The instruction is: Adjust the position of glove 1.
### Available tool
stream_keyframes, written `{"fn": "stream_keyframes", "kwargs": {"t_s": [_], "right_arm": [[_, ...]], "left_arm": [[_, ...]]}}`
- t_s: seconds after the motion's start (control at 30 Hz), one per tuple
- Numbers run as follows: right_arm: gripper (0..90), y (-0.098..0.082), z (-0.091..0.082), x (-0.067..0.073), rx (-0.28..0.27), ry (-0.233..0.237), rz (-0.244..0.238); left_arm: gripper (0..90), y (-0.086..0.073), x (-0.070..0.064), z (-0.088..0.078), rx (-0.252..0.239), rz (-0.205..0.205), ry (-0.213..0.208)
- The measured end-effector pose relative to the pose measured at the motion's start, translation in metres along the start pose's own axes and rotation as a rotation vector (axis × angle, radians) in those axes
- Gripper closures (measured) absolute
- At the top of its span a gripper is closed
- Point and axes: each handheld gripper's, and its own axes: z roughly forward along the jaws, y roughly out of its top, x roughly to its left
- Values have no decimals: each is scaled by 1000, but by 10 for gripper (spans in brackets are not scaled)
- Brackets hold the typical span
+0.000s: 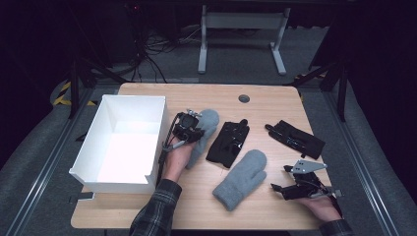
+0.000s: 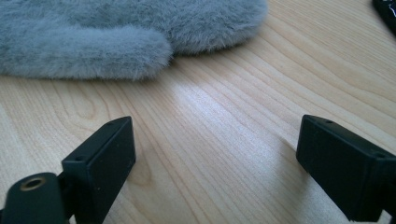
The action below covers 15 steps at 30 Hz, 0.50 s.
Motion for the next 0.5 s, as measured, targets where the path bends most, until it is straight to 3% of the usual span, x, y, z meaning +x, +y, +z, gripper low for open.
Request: {"fn": "stream_keyframes", "kwargs": {"t_s": [0.27,0.5], "right_arm": [[121,0,0,0,0,0,0],[121,0,0,0,0,0,0]], "left_arm": [[848,0,-19,-22,-2,32,-111],[848,0,-44,-34,2,75,-190]]}}
